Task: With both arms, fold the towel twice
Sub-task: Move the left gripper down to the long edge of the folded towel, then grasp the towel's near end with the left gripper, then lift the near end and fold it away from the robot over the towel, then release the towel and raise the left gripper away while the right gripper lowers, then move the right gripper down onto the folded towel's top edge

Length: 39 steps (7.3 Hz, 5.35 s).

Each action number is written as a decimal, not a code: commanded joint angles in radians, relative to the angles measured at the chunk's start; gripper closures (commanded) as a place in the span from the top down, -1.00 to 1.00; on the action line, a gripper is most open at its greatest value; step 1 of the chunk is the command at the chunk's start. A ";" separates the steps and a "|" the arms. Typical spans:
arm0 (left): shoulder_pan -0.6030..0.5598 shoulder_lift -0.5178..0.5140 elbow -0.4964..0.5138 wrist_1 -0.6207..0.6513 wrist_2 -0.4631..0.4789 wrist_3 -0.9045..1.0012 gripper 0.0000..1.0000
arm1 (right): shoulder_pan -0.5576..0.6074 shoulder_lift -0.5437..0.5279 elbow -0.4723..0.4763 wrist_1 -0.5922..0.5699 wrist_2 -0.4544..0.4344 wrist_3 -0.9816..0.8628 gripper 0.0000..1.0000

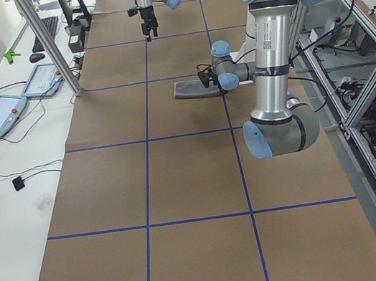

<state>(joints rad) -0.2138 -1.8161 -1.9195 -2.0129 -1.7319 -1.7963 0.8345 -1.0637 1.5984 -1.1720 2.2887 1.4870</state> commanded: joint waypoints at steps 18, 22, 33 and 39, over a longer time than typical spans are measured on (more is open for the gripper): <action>-0.262 -0.207 0.146 -0.007 -0.026 -0.052 -1.00 | -0.002 0.007 -0.015 0.000 -0.002 -0.002 1.00; -0.282 -0.207 0.258 -0.068 -0.032 -0.057 -1.00 | -0.003 0.010 -0.022 0.003 -0.003 -0.004 1.00; -0.620 -0.207 0.303 -0.103 -0.409 0.059 1.00 | -0.089 0.076 -0.006 -0.009 -0.069 0.042 1.00; -0.638 -0.206 0.303 -0.104 -0.410 0.081 1.00 | -0.297 0.227 -0.200 0.301 -0.414 -0.214 0.98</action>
<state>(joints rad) -0.8485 -2.0219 -1.6161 -2.1157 -2.1414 -1.7152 0.5622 -0.8929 1.5042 -0.9773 1.9185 1.3122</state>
